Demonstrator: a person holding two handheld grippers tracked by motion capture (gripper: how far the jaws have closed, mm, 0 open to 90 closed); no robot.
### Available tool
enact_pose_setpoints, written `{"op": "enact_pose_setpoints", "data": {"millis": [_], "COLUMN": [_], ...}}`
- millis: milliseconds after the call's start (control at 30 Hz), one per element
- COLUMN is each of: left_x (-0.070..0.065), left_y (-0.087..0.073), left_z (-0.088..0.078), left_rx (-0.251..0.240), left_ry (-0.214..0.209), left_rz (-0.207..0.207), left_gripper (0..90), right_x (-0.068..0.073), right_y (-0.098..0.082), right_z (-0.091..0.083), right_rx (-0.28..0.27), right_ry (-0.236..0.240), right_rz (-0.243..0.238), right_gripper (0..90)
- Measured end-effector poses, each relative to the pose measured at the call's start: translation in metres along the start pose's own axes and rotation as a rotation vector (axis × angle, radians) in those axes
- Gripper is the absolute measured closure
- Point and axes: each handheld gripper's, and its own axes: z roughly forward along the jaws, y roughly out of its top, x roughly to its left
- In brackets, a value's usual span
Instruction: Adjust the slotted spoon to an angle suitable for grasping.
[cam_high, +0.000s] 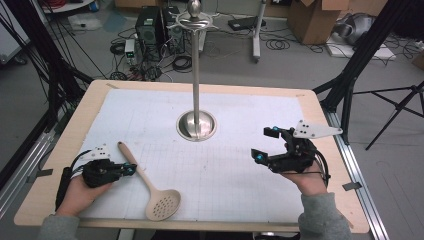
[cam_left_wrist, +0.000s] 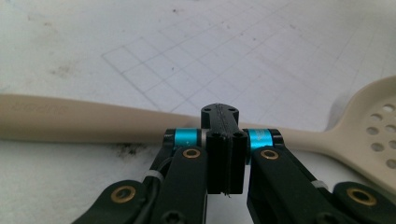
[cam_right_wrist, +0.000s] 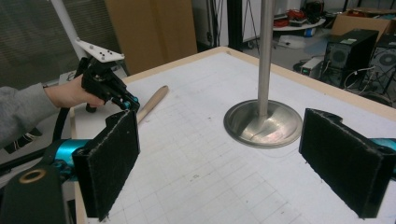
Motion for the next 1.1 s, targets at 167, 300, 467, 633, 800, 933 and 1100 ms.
{"op": "enact_pose_setpoints", "data": {"millis": [167,300,467,633,800,933,1100], "left_x": [0.002,0.002,0.000,-0.003,-0.007,-0.009,-0.016], "left_y": [0.000,0.003,0.007,0.014,0.018,0.021,0.026], "left_z": [0.003,0.007,0.014,0.026,0.034,0.040,0.051], "left_rx": [0.003,0.008,0.005,0.018,0.033,0.047,0.058], "left_ry": [0.006,0.011,0.023,0.035,0.042,0.047,0.049], "left_rz": [0.006,0.008,0.015,0.026,0.035,0.047,0.066], "left_gripper": [89.4,89.4,89.4,89.4,89.4,89.4,89.5], "right_x": [0.000,0.001,0.001,0.002,0.002,0.002,0.002], "right_y": [0.000,-0.001,-0.002,-0.003,-0.005,-0.006,-0.008], "right_z": [0.002,0.002,0.002,-0.002,-0.006,-0.010,-0.014], "right_rx": [0.010,0.017,0.024,0.021,0.024,0.019,0.021], "right_ry": [-0.009,-0.011,-0.012,-0.016,-0.024,-0.031,-0.038], "right_rz": [-0.011,-0.011,-0.015,-0.011,-0.006,-0.002,-0.001], "right_gripper": [11.1,11.2,11.2,11.2,11.2,11.2,11.2]}}
